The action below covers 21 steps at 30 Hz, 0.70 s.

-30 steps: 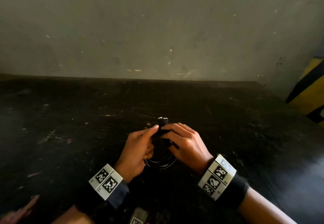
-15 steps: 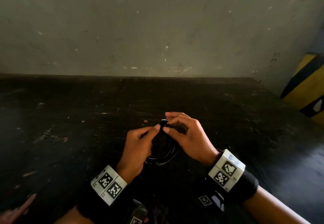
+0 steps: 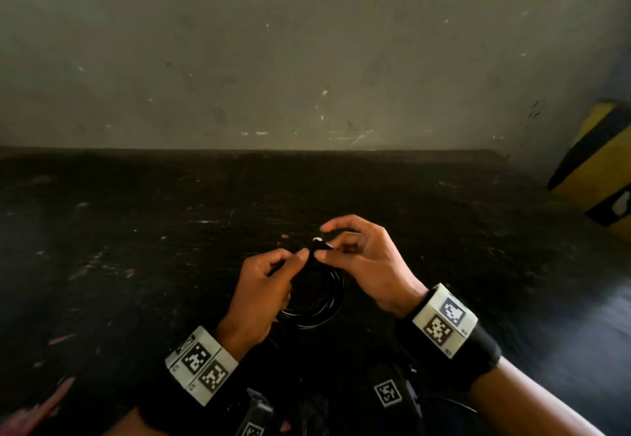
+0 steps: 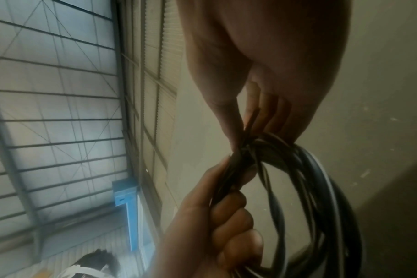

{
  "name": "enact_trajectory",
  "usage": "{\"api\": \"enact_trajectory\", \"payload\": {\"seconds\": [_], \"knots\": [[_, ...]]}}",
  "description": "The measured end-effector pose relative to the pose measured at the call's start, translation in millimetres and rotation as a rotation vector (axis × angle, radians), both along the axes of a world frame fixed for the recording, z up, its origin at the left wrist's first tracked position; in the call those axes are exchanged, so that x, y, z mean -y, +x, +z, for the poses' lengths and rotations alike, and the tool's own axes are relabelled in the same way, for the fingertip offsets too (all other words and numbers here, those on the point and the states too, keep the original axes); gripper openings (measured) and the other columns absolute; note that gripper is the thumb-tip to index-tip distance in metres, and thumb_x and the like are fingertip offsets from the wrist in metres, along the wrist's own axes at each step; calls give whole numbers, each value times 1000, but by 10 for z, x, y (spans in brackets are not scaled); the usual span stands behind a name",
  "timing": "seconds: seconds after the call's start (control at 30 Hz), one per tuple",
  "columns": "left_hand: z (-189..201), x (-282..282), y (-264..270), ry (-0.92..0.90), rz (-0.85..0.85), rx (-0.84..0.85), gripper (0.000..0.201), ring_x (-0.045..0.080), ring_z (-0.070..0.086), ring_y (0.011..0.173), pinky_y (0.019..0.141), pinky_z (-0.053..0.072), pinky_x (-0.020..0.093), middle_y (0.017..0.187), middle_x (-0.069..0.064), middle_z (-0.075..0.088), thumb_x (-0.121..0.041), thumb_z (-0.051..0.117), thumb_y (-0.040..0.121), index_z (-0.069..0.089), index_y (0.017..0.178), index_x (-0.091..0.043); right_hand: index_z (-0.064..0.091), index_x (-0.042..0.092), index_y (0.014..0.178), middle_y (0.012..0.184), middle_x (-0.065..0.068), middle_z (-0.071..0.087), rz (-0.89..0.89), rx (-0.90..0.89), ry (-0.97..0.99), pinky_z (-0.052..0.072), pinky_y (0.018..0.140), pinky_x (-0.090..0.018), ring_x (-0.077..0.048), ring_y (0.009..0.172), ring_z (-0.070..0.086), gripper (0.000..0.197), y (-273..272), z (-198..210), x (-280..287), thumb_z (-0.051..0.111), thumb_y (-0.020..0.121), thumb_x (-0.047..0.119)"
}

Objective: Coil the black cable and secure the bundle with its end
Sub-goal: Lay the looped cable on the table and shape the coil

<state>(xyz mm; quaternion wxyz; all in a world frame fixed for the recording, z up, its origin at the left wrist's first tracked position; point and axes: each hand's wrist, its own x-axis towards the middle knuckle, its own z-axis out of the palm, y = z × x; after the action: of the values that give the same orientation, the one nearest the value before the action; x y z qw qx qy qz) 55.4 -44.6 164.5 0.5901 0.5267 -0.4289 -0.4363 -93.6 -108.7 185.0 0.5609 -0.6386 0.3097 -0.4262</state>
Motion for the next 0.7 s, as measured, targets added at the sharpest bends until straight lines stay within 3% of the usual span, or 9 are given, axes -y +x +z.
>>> {"api": "enact_trajectory", "payload": {"seconds": [0.13,0.27,0.4,0.47,0.57,0.63,0.7], "knots": [[-4,-8,17,-4,7,-22,27,4,32,32,35,23,19,38,-8,39,-18,60,89,66,63,-12,68,9,102,65,6,69,27,-58,39,50,61,-15,-6,65,66,28,2,8,-18,72,76,-1],[53,-18,77,61,-20,-9,25,4,33,32,34,25,17,39,-9,39,-23,61,88,59,65,-13,73,12,91,82,0,74,58,-181,-3,54,69,-19,-10,78,70,15,-16,60,-9,72,78,5],[68,-38,140,75,-52,-51,17,5,33,37,38,27,18,45,-5,38,-17,60,88,59,72,-12,72,9,88,79,-2,71,-29,-164,-38,53,66,-15,-7,71,66,11,12,50,-33,72,78,3],[22,-63,178,58,-54,-38,8,9,43,44,45,36,22,51,1,46,-8,61,86,63,79,-11,72,11,84,75,0,70,-82,-143,-46,50,60,-12,-3,65,64,11,31,5,-30,72,77,3],[-37,-134,256,79,-32,-31,11,19,64,66,65,51,26,65,6,64,-3,61,84,68,91,-8,71,9,83,72,-2,69,-195,-37,15,51,60,-13,-3,63,64,11,33,-52,1,72,77,0],[-67,-179,314,127,-46,-186,15,22,69,81,78,54,33,75,8,69,-7,59,85,67,98,-5,70,10,83,77,-6,70,-226,4,76,56,67,-19,-10,69,66,11,23,-57,26,71,78,0],[-86,-204,373,148,-81,-426,22,23,70,79,84,54,41,73,8,67,-13,58,82,65,101,-3,70,9,84,80,-9,71,-202,15,146,57,69,-24,-14,71,68,11,35,-78,26,69,79,0]]}}
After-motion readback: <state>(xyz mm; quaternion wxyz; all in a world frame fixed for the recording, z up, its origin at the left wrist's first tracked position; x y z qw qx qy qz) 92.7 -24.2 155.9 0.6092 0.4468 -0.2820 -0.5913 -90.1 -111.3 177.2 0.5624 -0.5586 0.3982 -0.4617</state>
